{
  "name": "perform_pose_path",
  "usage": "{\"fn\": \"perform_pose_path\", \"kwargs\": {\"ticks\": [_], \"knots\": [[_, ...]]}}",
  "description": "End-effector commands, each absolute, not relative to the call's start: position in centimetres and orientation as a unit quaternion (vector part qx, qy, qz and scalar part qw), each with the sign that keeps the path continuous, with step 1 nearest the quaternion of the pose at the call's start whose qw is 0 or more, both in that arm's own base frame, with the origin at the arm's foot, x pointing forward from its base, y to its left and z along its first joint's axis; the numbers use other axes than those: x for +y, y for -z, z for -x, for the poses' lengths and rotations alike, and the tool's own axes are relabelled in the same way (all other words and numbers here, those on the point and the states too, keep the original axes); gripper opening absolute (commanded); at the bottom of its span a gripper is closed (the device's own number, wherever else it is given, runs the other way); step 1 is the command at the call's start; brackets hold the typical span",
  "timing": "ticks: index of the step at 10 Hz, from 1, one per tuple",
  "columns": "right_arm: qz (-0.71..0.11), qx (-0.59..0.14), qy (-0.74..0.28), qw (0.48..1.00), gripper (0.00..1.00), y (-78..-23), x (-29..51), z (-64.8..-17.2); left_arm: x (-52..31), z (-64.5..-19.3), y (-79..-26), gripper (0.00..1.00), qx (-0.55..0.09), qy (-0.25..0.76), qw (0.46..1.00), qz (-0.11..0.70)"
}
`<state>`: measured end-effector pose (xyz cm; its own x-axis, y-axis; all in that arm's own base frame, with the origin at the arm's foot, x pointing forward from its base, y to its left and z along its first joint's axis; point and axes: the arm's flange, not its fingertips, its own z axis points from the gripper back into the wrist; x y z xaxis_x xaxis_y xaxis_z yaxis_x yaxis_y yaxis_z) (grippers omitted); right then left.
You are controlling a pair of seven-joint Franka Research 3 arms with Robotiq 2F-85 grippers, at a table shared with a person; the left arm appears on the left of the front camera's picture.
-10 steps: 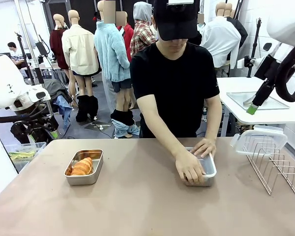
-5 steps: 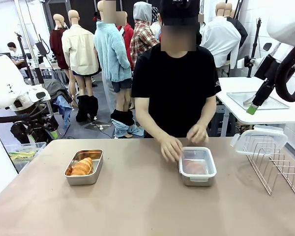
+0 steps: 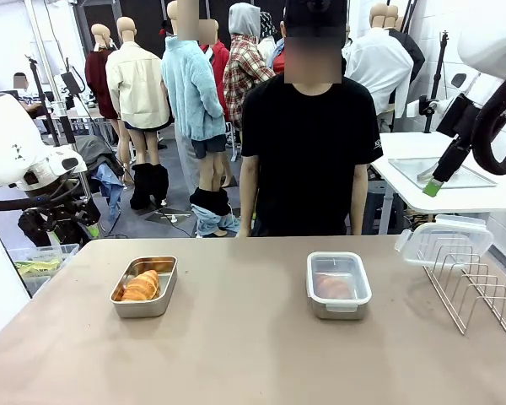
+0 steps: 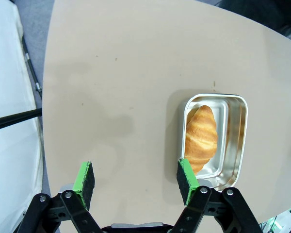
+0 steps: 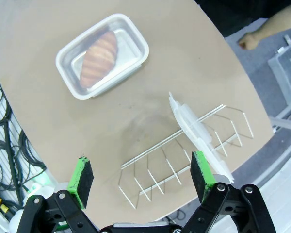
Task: Place the bread in airtight containers.
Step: Pick up one Airtight Container lid and hand it to the human.
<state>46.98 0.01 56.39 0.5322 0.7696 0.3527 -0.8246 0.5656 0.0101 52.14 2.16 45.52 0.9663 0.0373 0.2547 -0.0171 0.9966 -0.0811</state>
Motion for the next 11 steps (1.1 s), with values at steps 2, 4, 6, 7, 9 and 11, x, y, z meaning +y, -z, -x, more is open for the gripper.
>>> {"fn": "perform_pose_path", "kwargs": {"ticks": [2, 4, 6, 7, 9, 11], "knots": [[-0.085, -0.156, -0.457, 0.872, 1.0, -56.53, 0.02, -47.03, 2.23, -52.06, -45.7, 0.88, -0.131, -0.014, 0.991, 0.038], [-0.085, -0.156, -0.457, 0.872, 1.0, -56.53, 0.02, -47.03, 2.23, -52.06, -45.7, 0.88, -0.131, -0.014, 0.991, 0.038], [-0.085, -0.156, -0.457, 0.872, 1.0, -56.53, 0.02, -47.03, 2.23, -52.06, -45.7, 0.88, -0.131, -0.014, 0.991, 0.038], [-0.085, -0.156, -0.457, 0.872, 1.0, -56.53, 0.02, -47.03, 2.23, -52.06, -45.7, 0.88, -0.131, -0.014, 0.991, 0.038], [-0.085, -0.156, -0.457, 0.872, 1.0, -56.53, 0.02, -47.03, 2.23, -52.06, -45.7, 0.88, -0.131, -0.014, 0.991, 0.038], [-0.085, -0.156, -0.457, 0.872, 1.0, -56.53, 0.02, -47.03, 2.23, -52.06, -45.7, 0.88, -0.131, -0.014, 0.991, 0.038]]}}
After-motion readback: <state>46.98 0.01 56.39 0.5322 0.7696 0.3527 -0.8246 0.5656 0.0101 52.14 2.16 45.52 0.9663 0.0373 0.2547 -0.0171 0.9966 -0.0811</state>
